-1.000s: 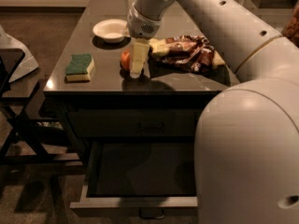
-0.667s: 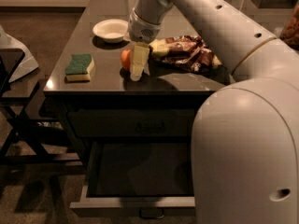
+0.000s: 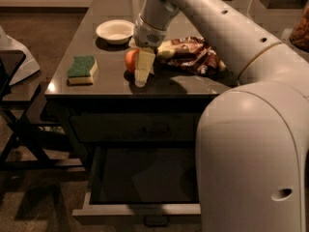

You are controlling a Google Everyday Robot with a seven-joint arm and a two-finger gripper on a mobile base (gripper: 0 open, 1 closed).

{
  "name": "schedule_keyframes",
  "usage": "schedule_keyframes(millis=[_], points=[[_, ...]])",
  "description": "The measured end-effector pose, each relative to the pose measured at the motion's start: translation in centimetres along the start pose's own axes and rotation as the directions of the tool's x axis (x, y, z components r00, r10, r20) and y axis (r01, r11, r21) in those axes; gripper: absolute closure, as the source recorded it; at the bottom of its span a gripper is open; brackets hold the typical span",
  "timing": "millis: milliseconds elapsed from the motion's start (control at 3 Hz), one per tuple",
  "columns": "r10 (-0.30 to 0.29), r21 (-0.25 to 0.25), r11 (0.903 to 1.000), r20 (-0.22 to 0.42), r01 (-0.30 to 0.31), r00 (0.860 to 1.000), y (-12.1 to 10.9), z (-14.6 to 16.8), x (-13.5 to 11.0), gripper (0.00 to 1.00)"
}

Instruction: Place orange into middle drawer

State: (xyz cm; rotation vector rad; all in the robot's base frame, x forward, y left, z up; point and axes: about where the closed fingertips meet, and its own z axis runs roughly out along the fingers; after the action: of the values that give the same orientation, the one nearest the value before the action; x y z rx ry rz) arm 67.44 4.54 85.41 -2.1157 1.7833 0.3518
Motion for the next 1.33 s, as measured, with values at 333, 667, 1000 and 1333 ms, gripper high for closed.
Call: schedule_keyframes(millis=[333, 667, 1000, 1333], points=[[0.0, 0.0, 1.0, 0.0, 0.0, 1.0, 0.0, 0.0, 0.0, 0.19], [0.0, 0.0, 1.0, 0.0, 0.0, 1.0, 0.0, 0.0, 0.0, 0.43], [0.0, 0.0, 1.0, 0.0, 0.0, 1.0, 0.0, 0.0, 0.0, 0.66], [0.0, 0.0, 1.0, 0.0, 0.0, 1.0, 0.0, 0.01, 0.0, 0.89]])
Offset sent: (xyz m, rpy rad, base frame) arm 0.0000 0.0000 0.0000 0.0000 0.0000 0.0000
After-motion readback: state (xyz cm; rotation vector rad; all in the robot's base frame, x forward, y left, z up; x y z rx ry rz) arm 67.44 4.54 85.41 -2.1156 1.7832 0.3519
